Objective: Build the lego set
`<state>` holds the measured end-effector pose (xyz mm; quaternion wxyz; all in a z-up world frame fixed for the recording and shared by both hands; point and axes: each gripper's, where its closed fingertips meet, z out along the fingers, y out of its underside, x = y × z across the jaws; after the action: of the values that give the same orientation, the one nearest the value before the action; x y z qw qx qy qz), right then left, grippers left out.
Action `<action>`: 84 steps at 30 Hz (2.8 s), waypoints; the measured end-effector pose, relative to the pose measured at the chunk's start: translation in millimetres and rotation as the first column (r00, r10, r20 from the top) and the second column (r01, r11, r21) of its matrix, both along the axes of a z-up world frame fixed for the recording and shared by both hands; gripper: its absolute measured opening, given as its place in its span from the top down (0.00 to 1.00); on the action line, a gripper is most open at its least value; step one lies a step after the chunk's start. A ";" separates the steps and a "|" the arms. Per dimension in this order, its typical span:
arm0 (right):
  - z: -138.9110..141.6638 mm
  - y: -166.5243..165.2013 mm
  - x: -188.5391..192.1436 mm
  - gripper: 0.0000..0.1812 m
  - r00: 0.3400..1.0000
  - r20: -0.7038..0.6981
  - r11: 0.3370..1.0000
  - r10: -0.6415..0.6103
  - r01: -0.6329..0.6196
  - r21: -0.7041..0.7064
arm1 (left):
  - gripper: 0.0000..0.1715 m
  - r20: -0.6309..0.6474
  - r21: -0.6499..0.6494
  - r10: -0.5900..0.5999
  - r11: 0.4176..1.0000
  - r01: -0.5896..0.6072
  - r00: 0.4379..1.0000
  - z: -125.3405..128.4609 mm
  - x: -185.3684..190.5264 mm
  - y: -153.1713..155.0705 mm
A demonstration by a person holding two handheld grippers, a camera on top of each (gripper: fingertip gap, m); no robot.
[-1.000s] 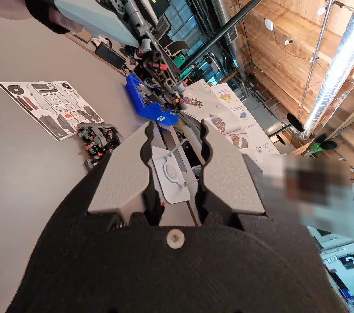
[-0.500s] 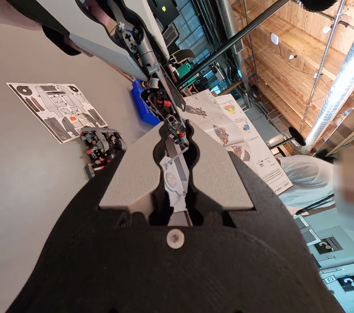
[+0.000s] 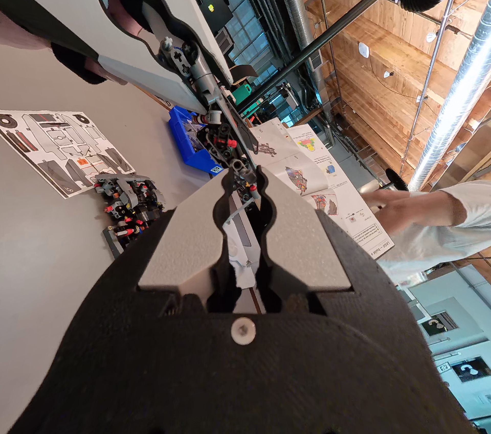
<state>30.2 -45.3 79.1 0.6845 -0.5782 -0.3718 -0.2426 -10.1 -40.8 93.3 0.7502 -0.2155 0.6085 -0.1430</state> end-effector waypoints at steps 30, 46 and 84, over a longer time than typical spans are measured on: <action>-24.0 13.6 18.2 0.77 0.998 -0.063 0.997 0.027 -0.031 -0.072 | 0.87 -0.079 -0.011 -0.045 0.999 0.045 0.996 -18.2 20.7 6.2; -46.8 27.4 26.8 0.88 0.994 0.060 0.991 -0.089 0.094 -0.091 | 0.83 -0.119 -0.020 -0.073 0.997 0.072 0.990 -30.7 31.6 -3.3; -62.1 45.9 65.3 0.92 0.943 0.129 0.951 -0.306 0.309 -0.007 | 0.66 -0.134 -0.397 -0.072 0.918 0.013 0.988 -46.0 35.2 36.5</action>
<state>95.4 0.6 16.9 0.6054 -0.6219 -0.3229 -0.3773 25.2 -4.3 47.2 0.6416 -0.3590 0.6248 -0.2628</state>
